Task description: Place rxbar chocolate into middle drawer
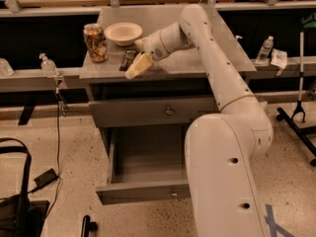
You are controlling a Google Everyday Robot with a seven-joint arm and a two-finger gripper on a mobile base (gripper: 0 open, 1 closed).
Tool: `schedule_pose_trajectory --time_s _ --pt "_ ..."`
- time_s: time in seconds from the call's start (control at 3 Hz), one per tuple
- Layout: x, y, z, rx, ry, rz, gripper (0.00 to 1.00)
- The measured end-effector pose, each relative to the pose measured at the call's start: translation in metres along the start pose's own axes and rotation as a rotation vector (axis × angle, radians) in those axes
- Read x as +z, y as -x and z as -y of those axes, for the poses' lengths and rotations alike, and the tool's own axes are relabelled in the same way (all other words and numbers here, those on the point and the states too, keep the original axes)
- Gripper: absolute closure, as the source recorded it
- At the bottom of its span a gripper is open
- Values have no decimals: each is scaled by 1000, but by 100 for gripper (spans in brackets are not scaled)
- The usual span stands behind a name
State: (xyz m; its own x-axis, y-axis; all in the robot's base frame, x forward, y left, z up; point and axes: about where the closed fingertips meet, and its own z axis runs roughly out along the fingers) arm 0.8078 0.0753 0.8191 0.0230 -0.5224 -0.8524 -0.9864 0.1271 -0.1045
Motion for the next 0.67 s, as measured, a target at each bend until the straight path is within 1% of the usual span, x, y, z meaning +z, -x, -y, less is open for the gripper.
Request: schedule_pose_trajectory --time_s 0.33,0.67 --pt "2 0 0 0 2 0 3" --pt "6 0 -1 1 7 0 25"
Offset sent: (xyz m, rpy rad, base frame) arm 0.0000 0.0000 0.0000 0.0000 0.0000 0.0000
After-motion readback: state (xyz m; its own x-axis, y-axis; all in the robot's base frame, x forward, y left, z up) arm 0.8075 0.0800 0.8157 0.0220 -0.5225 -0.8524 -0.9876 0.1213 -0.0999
